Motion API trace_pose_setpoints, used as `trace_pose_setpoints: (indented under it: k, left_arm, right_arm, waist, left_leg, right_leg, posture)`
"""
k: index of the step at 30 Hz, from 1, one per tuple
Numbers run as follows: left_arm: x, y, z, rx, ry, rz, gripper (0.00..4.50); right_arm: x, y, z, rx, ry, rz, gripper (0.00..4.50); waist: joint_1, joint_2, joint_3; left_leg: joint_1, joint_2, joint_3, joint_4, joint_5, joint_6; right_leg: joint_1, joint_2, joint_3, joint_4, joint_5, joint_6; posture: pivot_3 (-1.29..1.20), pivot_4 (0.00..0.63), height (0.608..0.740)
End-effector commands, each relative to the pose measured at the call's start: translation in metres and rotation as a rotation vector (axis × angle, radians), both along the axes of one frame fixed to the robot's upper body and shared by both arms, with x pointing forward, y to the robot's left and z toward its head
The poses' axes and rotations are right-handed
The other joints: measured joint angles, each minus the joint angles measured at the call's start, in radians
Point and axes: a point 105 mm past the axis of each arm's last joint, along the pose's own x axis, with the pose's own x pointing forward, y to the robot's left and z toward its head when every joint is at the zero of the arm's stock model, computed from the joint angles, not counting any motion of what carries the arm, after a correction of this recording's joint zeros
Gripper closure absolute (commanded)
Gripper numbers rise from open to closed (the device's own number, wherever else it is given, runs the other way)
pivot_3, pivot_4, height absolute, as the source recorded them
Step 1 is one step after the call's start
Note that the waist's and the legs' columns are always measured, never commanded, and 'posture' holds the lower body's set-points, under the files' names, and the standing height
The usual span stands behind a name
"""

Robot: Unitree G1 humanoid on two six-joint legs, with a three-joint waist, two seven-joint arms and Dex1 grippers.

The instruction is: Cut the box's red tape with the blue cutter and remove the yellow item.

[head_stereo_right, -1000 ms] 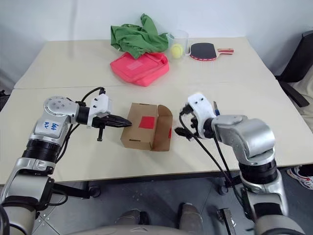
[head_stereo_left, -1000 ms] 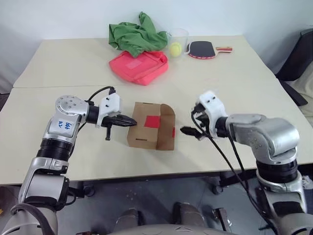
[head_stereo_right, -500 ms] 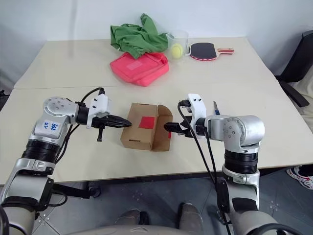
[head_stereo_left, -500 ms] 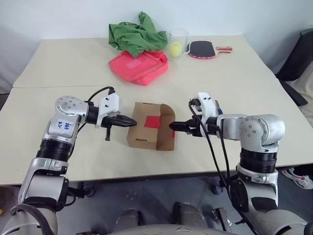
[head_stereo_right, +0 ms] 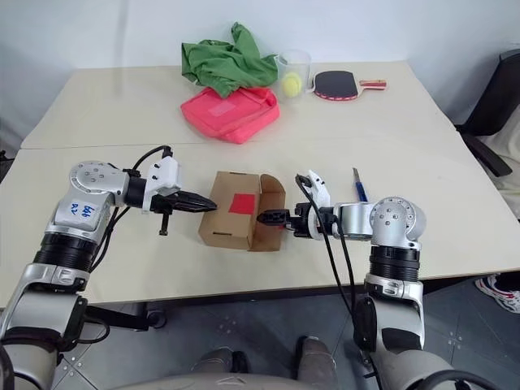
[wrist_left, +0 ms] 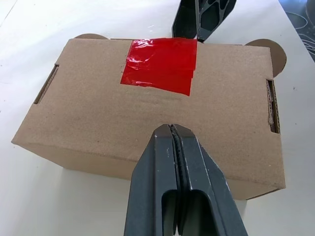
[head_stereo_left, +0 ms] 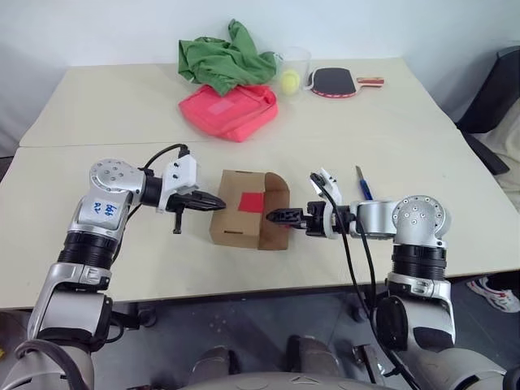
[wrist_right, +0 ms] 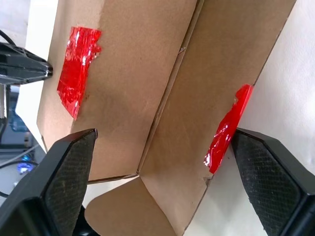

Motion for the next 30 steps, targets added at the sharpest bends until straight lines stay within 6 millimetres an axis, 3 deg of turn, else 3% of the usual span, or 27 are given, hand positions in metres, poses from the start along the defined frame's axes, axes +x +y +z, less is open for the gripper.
trace_pose_setpoints:
  k: [1, 12, 15, 26, 30]
  left_arm:
    - [-0.005, 0.013, -0.031, 0.072, 0.109, 0.051, 4.5]
    - [-0.005, 0.015, -0.028, 0.065, 0.103, 0.059, 4.5]
    - [-0.005, 0.015, -0.028, 0.063, 0.103, 0.059, 4.5]
    - [-0.005, 0.014, -0.027, 0.055, 0.101, 0.061, 4.5]
    - [-0.005, 0.013, -0.027, 0.054, 0.102, 0.061, 4.5]
  right_arm:
    - [-0.002, 0.006, -0.002, 0.023, 0.027, 0.019, 0.07]
    - [-0.006, 0.013, -0.017, 0.032, 0.094, 0.042, 0.07]
    - [-0.006, 0.015, -0.019, 0.033, 0.104, 0.048, 0.61]
    - [-0.007, 0.024, -0.017, 0.06, 0.09, 0.081, 4.29]
    - [-0.006, 0.022, -0.016, 0.059, 0.079, 0.077, 4.44]
  waist:
    - [-0.002, 0.0, 0.0]
    - [-0.013, 0.002, -0.001]
    - [-0.013, 0.002, -0.001]
    - [-0.014, 0.001, -0.001]
    - [-0.013, 0.001, -0.001]
  left_leg:
    - [0.0, 0.0, 0.0, 0.0, 0.0, 0.0]
    - [0.006, 0.003, 0.001, -0.004, 0.0, 0.0]
    - [0.006, 0.003, 0.002, -0.004, 0.0, 0.0]
    - [0.006, 0.003, 0.003, -0.004, 0.0, 0.0]
    - [0.007, 0.003, 0.003, -0.004, 0.0, 0.0]
  right_leg:
    - [0.0, 0.0, 0.0, 0.0, 0.0, 0.0]
    - [0.003, 0.0, 0.002, 0.0, 0.0, 0.0]
    - [0.003, 0.0, 0.003, 0.0, 0.0, 0.0]
    - [0.003, 0.0, 0.004, 0.0, 0.0, 0.0]
    - [0.003, -0.001, 0.005, 0.0, 0.0, 0.0]
  posture:
    - [0.0, 0.15, 0.74]
    - [0.0, 0.15, 0.74]
    - [0.0, 0.15, 0.74]
    - [0.0, 0.15, 0.74]
    - [0.0, 0.15, 0.74]
